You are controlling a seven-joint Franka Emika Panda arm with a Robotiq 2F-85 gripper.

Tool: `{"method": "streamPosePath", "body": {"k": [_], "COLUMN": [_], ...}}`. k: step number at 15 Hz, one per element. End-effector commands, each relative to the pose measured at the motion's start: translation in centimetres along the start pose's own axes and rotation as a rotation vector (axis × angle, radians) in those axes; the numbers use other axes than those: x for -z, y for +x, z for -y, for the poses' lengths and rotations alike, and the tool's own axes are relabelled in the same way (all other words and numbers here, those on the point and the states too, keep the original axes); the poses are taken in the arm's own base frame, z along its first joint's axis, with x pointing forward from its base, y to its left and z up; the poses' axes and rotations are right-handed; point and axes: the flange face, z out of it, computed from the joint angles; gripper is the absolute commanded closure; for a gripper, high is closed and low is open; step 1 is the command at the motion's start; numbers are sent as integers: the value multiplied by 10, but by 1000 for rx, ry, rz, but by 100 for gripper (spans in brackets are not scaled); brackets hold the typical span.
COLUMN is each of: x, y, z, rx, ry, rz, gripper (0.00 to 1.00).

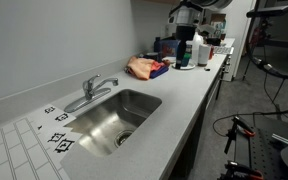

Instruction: Lift up the tap faucet

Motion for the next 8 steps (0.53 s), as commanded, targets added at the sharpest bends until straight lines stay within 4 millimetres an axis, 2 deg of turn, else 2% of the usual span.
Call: {"method": "streamPosePath", "body": {"k": [1,8], "x": [-5,-15], "y": [42,111], "z": [4,15], "rx": [20,80], "ry": [-22,-63], "rz": [-31,-95], "gripper": [0,0]}}
